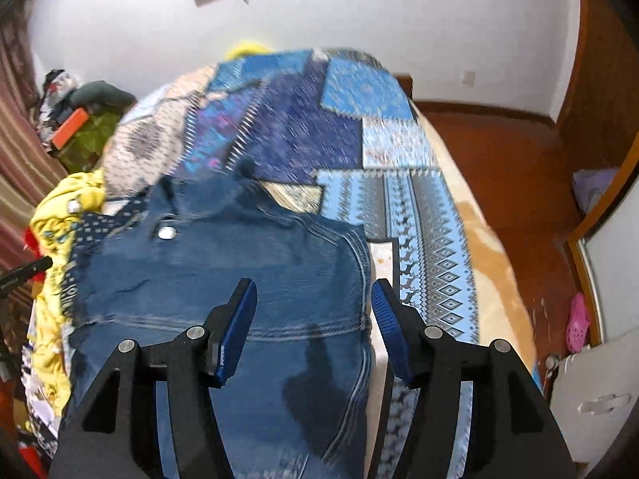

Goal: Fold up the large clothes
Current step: 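Fold the hem toward the collar and open the right tool, then grasp the jacket hem edge with both tools and lift it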

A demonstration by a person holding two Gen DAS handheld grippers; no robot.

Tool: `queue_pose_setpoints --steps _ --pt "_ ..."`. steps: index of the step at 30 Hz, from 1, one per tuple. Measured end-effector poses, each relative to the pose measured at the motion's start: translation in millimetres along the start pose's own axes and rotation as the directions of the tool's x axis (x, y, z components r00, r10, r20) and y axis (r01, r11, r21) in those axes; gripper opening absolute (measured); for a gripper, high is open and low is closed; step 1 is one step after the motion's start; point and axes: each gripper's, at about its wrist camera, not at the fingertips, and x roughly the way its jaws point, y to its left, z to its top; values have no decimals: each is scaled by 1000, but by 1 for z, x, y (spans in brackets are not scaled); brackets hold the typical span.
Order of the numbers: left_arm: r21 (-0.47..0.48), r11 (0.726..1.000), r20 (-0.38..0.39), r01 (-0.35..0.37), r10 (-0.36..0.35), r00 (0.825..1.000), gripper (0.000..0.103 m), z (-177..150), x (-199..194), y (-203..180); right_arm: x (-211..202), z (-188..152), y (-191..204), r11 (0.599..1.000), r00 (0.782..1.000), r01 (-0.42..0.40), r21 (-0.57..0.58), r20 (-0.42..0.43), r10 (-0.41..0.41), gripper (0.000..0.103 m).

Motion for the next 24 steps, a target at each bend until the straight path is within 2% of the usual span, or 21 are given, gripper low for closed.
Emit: queue_pose_setpoints --steps 8,11,14,20,24 --pt "67 997 44 39 -42 998 50 -43 -71 -24 -65 -23 29 994 997 -1 -105 74 9 61" --pt "77 996 49 52 -55 997 55 -70 -89 -27 -81 -46 34 992 996 -16 -123 81 27 62" --pt "88 995 42 45 -49 998 56 -99 -99 -28 -86 -68 35 991 997 -30 -131 72 39 64" --pt "25 998 -36 64 -63 997 59 -165 -93 -12 -83 -116 27 994 999 -26 -105 24 28 64" --pt "-11 1000 -130 16 -17 991 59 -212 -78 1 -82 -151 11 999 999 26 -41 19 -25 64"
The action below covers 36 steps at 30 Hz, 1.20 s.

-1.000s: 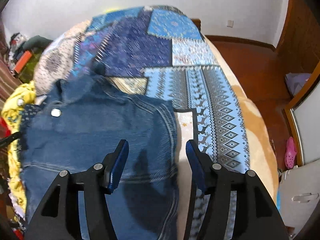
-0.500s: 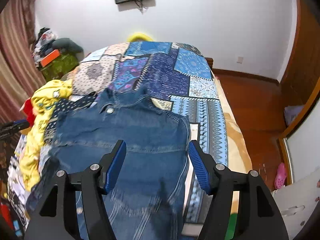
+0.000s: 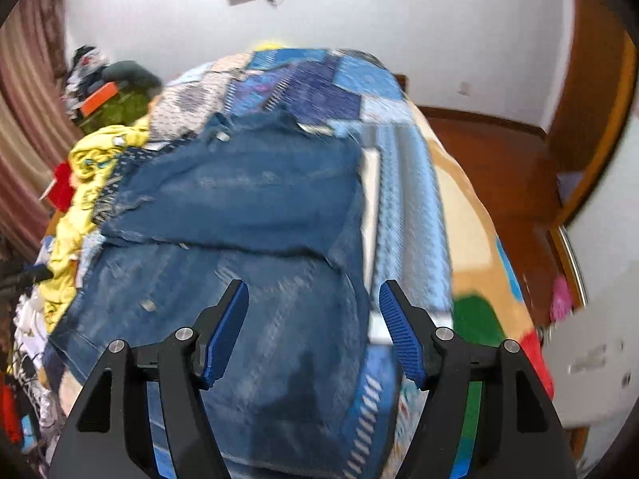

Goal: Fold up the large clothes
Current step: 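Grasp the jacket hem edge with both tools and lift it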

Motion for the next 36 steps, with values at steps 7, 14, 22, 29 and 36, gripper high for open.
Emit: queue_pose_setpoints --steps 7,14,22,29,36 --pt "-121 991 -92 58 -69 993 59 -52 19 15 0 -49 -21 991 996 -22 131 -80 32 64" --pt "-245 956 -84 160 -185 979 62 -80 27 8 2 -82 -20 977 988 -63 202 -129 90 64" --pt "-314 924 -23 219 -238 971 54 -93 28 10 3 -93 -25 940 978 -149 305 -97 187 64" --pt "-273 940 19 204 -207 978 31 -95 13 3 0 -98 -21 933 976 -177 314 -69 208 39" --pt "-255 937 84 237 -222 971 14 -79 -2 2 -9 -84 -12 963 985 -150 226 -51 165 17"
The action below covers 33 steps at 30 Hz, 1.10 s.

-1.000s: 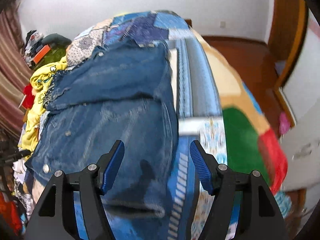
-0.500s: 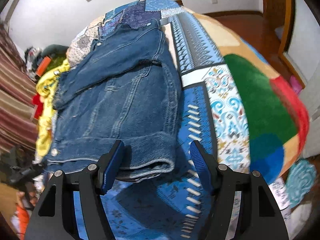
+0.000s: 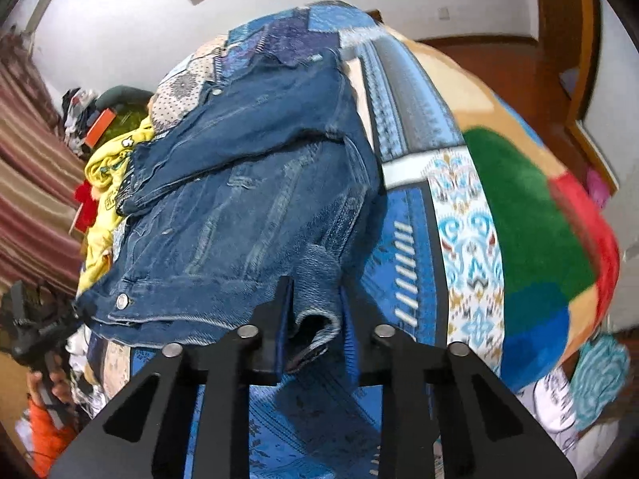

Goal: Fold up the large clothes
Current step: 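Grasp the jacket hem edge with both tools and lift it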

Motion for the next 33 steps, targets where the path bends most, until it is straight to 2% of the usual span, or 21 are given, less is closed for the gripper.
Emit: queue_pose_setpoints --steps 6,10,15,19,21,26,33 --pt "45 999 75 20 -24 997 12 25 -16 -18 -10 26 12 998 997 -37 -51 65 40 13" --pt "83 996 137 43 -54 989 12 53 -28 -33 -12 49 29 993 993 -51 -109 98 62 12" --pt "107 992 213 67 -89 973 11 94 -40 -51 -17 83 50 981 982 -26 -193 181 61 11" --pt "108 990 246 93 -118 962 11 130 -39 -62 -15 112 56 978 970 -7 -210 237 58 11" --pt "117 989 273 90 -119 955 11 146 -38 -67 -12 129 59 978 960 30 -206 279 29 11" --pt "108 989 310 97 -126 942 11 188 -27 -75 4 167 62 979 941 67 -192 340 2 11" --pt "30 997 299 72 -78 951 11 257 26 -59 47 225 62 985 943 75 -153 333 -20 11"
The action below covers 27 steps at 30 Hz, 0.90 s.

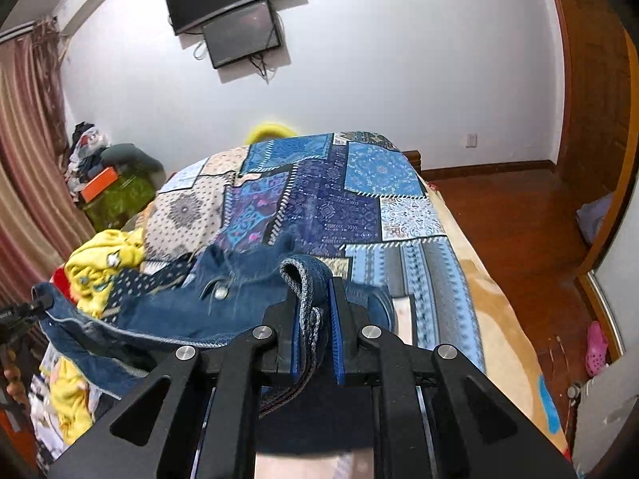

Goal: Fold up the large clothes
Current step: 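Grasp the jacket hem edge with both tools and lift it, then fold the held hem over toward the collar with both tools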

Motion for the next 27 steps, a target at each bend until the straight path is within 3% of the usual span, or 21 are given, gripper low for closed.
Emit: queue_pose_setpoints --steps 7,14,18,20,22,24,27 --pt "-44 996 -86 -81 77 993 11 20 84 31 78 3 0 998 996 63 -8 -67 -64 11" --pt "-112 985 -214 -131 105 971 12 3 146 72 141 -13 -23 997 978 63 54 -201 -51 15" --pt "-87 983 -230 -159 135 964 16 -6 158 74 151 -20 -34 994 969 82 74 -241 -62 31" --pt "-52 982 -237 -180 163 958 16 -6 156 68 150 -18 -39 992 963 84 94 -265 -57 46" --pt "-2 976 -259 -220 212 942 19 -4 154 60 146 -14 -43 991 960 56 126 -278 -19 48" --pt "47 962 -268 -271 273 924 37 -1 148 48 135 -8 -48 987 959 60 150 -283 -15 55" --pt "132 937 -167 -322 341 925 65 4 119 28 108 1 -46 989 969 34 141 -248 2 60"
